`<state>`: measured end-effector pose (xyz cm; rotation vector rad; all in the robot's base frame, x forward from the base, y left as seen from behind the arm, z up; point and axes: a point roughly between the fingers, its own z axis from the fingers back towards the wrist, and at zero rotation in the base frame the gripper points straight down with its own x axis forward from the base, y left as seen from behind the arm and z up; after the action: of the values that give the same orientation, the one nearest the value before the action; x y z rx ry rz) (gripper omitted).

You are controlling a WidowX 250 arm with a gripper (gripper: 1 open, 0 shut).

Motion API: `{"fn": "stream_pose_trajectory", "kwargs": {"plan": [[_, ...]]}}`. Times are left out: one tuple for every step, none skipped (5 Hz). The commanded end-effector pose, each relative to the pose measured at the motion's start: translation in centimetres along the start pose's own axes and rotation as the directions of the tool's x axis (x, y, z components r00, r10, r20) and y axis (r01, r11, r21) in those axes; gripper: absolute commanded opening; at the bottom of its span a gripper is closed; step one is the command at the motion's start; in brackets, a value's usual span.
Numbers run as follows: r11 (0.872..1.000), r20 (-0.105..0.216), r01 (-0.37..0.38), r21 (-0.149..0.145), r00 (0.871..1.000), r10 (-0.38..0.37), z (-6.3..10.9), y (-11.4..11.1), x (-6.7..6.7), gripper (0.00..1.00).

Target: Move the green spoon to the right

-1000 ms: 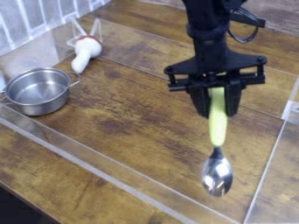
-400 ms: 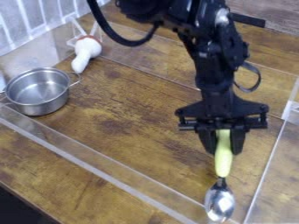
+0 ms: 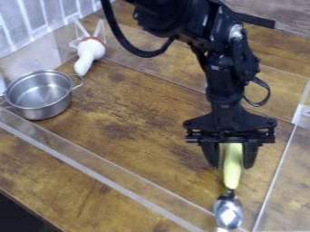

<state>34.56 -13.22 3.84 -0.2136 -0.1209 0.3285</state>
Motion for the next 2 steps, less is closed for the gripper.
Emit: {"fn": "stream_pose_trajectory", "kwargs": {"plan": [[1.000, 0.041, 0.007, -0.029, 0.999, -0.006, 1.2, -1.5, 0.2, 1.00], [0.999, 0.044, -0.019, -0.026, 0.999, 0.020, 1.7, 0.1, 0.9, 1.00]]}}
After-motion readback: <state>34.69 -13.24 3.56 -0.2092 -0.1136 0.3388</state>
